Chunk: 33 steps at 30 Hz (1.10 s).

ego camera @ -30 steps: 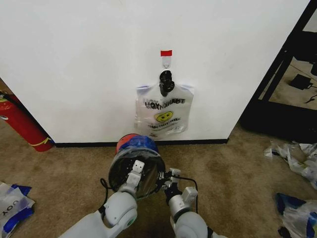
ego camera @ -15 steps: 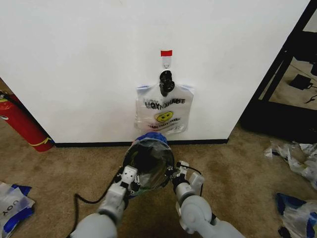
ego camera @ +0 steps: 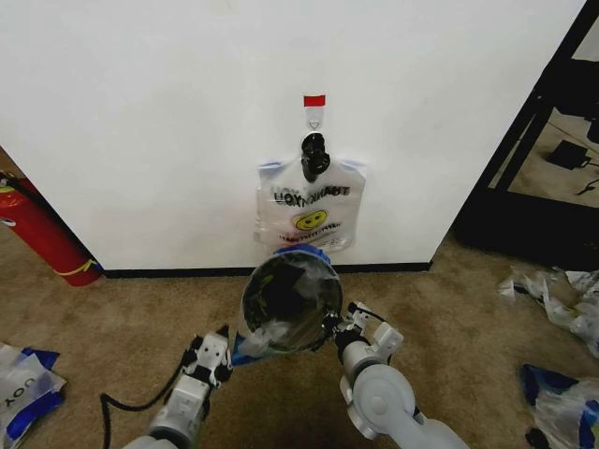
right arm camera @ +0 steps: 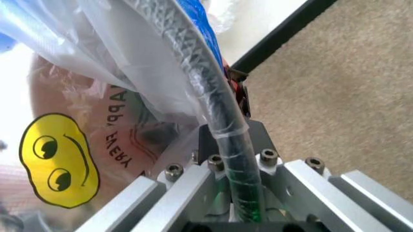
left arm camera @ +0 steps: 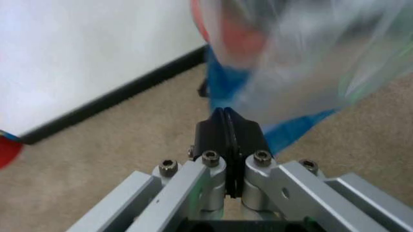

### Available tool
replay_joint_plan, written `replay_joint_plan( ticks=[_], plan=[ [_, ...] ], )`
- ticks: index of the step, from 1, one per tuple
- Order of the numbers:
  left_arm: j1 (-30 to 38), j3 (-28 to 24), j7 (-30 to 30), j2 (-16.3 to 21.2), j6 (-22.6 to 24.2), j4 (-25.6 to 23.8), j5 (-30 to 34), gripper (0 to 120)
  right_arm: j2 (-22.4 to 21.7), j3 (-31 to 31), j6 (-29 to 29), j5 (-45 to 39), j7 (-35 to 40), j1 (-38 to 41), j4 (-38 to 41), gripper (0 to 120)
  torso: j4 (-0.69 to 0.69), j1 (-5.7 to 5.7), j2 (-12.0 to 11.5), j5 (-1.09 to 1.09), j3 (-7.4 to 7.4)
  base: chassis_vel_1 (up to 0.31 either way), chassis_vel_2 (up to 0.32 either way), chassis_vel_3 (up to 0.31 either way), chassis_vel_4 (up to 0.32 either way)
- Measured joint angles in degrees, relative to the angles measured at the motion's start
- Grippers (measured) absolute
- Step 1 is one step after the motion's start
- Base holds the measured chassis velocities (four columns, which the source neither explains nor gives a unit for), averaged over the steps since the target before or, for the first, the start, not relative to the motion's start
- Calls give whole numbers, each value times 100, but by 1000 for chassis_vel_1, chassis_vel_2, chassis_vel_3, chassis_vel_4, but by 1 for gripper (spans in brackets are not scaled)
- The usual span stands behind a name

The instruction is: Pick up the garbage bag from the wall and place it over the trash bin.

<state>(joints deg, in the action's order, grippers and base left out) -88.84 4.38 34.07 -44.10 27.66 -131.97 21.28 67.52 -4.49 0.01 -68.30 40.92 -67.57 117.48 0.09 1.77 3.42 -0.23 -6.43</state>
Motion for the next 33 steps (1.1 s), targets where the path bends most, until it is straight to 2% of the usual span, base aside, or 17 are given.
replay_joint_plan(
  ticks=[4, 13, 30, 33],
  plan=[
    [340, -97, -131, -136, 12, 340, 317, 0, -8, -24, 6, -41, -17, -77, 193, 0, 1, 0, 0, 1, 0, 0, 0, 0, 0],
    [505, -120, -168, -387, 20, 819, 297, 0, 5, -195, -27, -129, -22, -76, 403, 0, 0, 0, 0, 2, 0, 0, 0, 0, 0],
    [704, 138, -139, -595, -177, 1076, 228, 0, 24, -264, -139, -165, 191, -289, 577, 0, 1, 0, -2, 2, 0, 0, 0, 0, 0],
    [480, 129, -111, -543, 71, 993, 186, 0, 40, -213, -130, -162, 214, -245, 568, 0, 0, 0, -2, 1, 0, 0, 0, 0, 0]
  ],
)
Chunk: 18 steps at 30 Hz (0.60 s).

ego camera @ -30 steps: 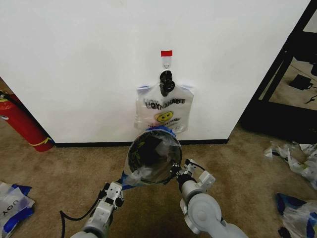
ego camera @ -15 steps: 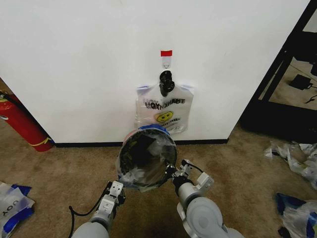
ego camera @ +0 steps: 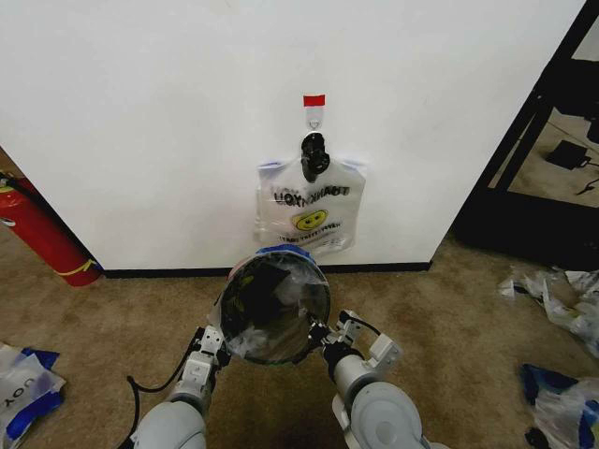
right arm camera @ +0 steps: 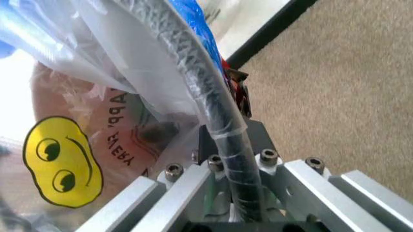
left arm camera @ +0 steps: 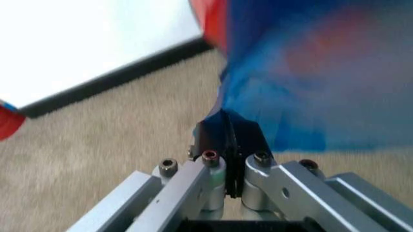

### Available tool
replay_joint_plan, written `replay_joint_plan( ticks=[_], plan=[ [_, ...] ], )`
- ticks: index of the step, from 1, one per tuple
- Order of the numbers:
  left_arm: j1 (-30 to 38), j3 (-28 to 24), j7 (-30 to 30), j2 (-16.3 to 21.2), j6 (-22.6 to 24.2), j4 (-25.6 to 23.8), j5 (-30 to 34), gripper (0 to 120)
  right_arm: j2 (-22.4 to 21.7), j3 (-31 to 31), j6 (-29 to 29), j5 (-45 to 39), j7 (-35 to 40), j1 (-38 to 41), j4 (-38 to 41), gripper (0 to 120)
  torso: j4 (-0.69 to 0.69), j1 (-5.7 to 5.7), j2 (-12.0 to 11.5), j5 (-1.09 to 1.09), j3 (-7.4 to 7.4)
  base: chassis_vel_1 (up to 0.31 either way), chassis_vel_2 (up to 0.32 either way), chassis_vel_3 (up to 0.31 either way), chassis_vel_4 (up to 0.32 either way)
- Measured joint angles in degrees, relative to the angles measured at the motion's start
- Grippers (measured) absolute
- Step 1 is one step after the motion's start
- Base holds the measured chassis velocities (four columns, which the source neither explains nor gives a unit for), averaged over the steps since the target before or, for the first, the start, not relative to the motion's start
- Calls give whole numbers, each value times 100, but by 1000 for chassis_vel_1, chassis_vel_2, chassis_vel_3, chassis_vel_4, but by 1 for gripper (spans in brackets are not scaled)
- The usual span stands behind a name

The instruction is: Pick up the garbage bag from the wall and place it over the trash bin.

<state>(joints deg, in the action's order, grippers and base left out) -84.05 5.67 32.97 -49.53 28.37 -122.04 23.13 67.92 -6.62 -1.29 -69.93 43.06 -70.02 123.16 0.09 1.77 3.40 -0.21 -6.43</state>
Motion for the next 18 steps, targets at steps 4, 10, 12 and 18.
replay_joint_plan(
  ticks=[4, 10, 12, 18],
  plan=[
    [-159, -12, -87, 94, 385, -161, 90, 0, 49, 95, 6, 4, 226, 41, -11, 0, -2, 0, 0, 0, 0, 0, 0, 0, 0],
    [-299, 87, 267, 237, 745, -413, 125, 18, 170, 210, -52, -113, 842, 53, -47, 0, 0, 0, 0, 1, 0, 0, 0, 0, 0],
    [-297, 97, 304, 240, 737, -399, 105, 22, 196, 210, -56, -128, 901, 50, -37, 0, 0, 0, 0, 1, 0, 0, 0, 0, 0],
    [-182, 229, 700, 250, 242, 290, -511, 43, 495, 219, 60, -163, 1419, -31, -52, 0, 1, 0, 0, -2, 0, 0, 0, 0, 0]
  ],
)
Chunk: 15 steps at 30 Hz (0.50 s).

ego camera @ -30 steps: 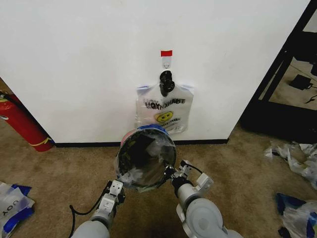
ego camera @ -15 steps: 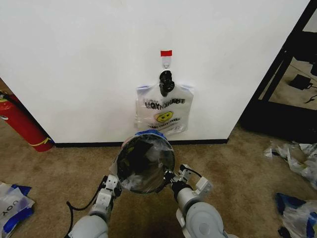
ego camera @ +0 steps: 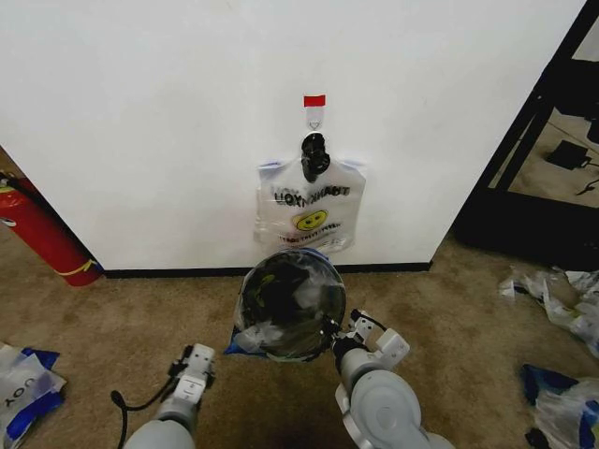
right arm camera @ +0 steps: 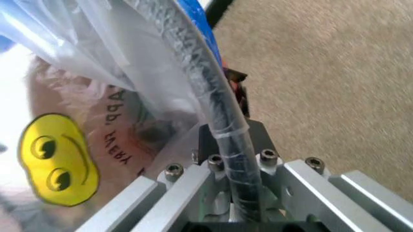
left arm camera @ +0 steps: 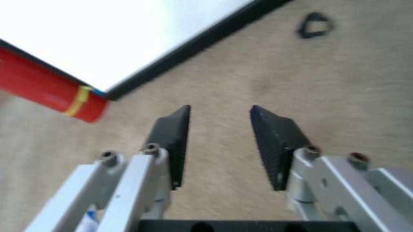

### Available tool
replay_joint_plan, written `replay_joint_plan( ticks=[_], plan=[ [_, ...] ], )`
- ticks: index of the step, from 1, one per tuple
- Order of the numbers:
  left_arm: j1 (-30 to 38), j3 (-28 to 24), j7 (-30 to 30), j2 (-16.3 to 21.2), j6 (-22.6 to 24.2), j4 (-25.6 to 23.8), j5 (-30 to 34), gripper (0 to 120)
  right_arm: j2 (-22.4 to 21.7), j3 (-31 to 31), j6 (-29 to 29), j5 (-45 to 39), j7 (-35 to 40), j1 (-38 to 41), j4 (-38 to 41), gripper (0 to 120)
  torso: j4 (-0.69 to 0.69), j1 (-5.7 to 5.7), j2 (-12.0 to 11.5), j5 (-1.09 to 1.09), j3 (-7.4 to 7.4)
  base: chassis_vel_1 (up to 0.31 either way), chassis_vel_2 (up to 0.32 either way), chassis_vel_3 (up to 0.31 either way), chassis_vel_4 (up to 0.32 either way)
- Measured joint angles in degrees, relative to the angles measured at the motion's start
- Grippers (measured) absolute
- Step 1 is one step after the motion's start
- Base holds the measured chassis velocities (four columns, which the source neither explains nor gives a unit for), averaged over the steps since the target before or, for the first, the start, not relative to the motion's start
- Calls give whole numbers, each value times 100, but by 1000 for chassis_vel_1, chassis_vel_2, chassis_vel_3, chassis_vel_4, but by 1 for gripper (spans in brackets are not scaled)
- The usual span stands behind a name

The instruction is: Pick up the garbage bag from the wall and place it over the trash bin.

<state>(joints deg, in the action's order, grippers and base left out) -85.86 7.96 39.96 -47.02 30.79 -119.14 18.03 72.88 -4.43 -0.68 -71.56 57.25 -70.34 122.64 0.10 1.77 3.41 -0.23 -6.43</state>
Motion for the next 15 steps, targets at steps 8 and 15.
replay_joint_plan(
  ticks=[8, 15],
  plan=[
    [60, -30, 189, -154, -208, 360, -344, 74, 517, 206, 62, -246, 236, -46, -172, 0, -1, 0, 0, 2, 0, 0, 0, 0, 0],
    [16, -75, 197, -281, -293, 399, -474, 98, 866, 399, 31, -249, 371, -93, -550, 0, -1, 0, 0, 2, 0, 0, 0, 0, 0]
  ],
)
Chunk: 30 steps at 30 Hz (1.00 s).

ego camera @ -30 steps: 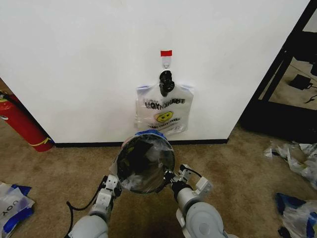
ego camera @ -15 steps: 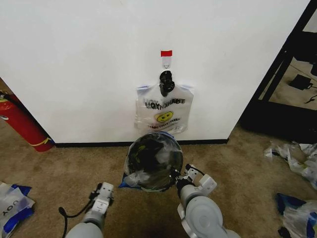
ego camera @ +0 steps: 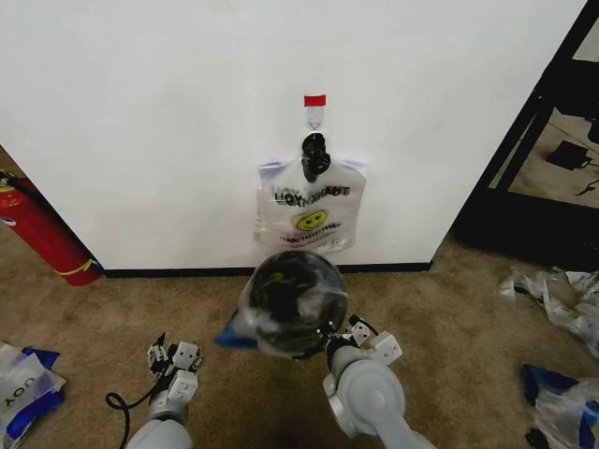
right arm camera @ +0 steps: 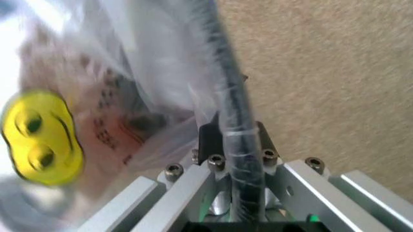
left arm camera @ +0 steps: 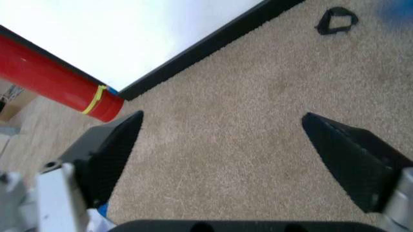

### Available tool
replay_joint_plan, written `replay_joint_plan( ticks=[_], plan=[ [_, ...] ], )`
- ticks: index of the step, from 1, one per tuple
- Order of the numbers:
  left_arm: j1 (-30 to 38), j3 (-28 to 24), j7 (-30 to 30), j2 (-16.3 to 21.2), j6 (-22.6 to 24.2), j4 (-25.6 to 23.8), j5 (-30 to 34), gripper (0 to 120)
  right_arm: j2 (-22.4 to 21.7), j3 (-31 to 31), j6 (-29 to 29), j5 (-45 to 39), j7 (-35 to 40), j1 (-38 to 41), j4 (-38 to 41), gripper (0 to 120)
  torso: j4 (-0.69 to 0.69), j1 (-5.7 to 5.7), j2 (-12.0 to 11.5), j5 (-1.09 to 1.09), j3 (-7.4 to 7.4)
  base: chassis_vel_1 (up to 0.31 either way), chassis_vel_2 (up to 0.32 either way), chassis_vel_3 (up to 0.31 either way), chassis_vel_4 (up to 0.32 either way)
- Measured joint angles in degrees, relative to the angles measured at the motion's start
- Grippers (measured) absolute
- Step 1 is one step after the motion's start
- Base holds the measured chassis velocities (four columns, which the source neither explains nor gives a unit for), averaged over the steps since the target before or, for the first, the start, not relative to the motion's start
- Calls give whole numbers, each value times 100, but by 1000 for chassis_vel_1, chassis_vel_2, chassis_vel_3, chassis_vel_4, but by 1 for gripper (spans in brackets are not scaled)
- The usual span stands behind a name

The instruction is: Pick up the garbage bag from the wall and place it over the trash bin.

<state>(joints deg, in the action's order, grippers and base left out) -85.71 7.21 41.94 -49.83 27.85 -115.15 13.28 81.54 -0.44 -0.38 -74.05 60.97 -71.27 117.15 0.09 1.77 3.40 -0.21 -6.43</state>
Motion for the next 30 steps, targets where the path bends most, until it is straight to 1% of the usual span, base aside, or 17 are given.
replay_joint_plan(
  ticks=[2, 5, 6, 8, 9, 12, 14, 15, 16, 17, 20, 21, 23, 24, 27, 29, 30],
  plan=[
    [-10, -3, 5, -11, -12, -1, -11, 98, -116, -76, -51, 64, -5, 48, -82, 0, 0, 0, 0, 0, 0, 0, 0, 0, 0],
    [-6, -50, 16, -14, -27, 3, -16, 100, -490, -243, -241, 221, -2, 220, -147, 0, -4, 0, 0, 3, 0, 0, 0, 0, 0],
    [14, -72, 16, -11, -33, 15, -16, 100, -563, -265, -283, 255, -3, 236, -147, 0, -3, 0, 0, 3, 0, 0, 0, 0, 0],
    [43, -118, 14, -3, -69, 53, -45, 100, -989, -415, -529, 447, -23, 343, -159, 0, 1, 0, 0, -1, 0, 0, 0, 0, 0],
    [43, -118, 14, -3, -69, 53, -45, 100, -989, -415, -529, 447, -23, 343, -159, 0, 1, 0, 0, -1, 0, 0, 0, 0, 0],
    [12, -123, 12, 22, -95, 60, -56, 100, -1926, -721, -1174, 558, -290, 632, -165, 0, -1, 0, 0, 3, 0, 0, 0, 0, 0],
    [2, -112, 15, 35, -96, 60, -55, 100, -2418, -762, -1649, 282, -501, 804, -46, 0, -1, 0, 0, 5, 0, 0, 0, 0, 0],
    [2, -112, 15, 35, -96, 60, -55, 100, -2418, -762, -1649, 282, -501, 804, -46, 0, -1, 0, 0, 5, 0, 0, 0, 0, 0],
    [-1, -107, 21, 36, -97, 60, -55, 100, -2713, -754, -1989, 12, -607, 916, 51, 0, -2, 0, 0, 1, 0, 0, 0, 0, 0],
    [-4, -106, 31, 37, -97, 60, -52, 100, -3006, -724, -2375, -294, -718, 1042, 161, 0, 1, 0, 0, 1, 0, 0, 0, 0, 0],
    [-7, -105, 62, 30, -104, 79, -50, 100, -3589, -625, -3158, -838, -1073, 1335, 389, 0, 1, 0, 1, 2, 0, 0, 0, 0, 0],
    [-7, -105, 62, 30, -104, 79, -50, 100, -3589, -625, -3158, -838, -1073, 1335, 389, 0, 1, 0, 1, 2, 0, 0, 0, 0, 0],
    [-12, -106, 72, 13, -117, 101, -54, 100, -3866, -551, -3619, -1114, -1360, 1545, 468, 0, 1, 0, 0, -2, 0, 0, 0, 0, 0],
    [-29, -107, 95, -21, -138, 126, -65, 100, -4139, -456, -4125, -1513, -1858, 1898, 473, 0, -1, 0, 0, 2, 0, 0, 0, 0, 0],
    [-80, -104, 117, -60, -175, 135, -97, 100, -4216, -414, -4264, -1953, -2394, 2330, 205, 0, -1, 0, 0, 0, 0, 0, 0, 0, 0],
    [-85, -102, 119, -65, -179, 138, -104, 100, -4189, -419, -4266, -1989, -2471, 2400, 114, 0, -1, 0, 0, 2, 0, 0, 0, 0, 0],
    [-94, -98, 128, -90, -204, 158, -135, 100, -4001, -451, -4266, -2044, -2661, 2589, -241, 0, -1, 0, 0, 0, 0, 0, 0, 0, 0]
  ],
)
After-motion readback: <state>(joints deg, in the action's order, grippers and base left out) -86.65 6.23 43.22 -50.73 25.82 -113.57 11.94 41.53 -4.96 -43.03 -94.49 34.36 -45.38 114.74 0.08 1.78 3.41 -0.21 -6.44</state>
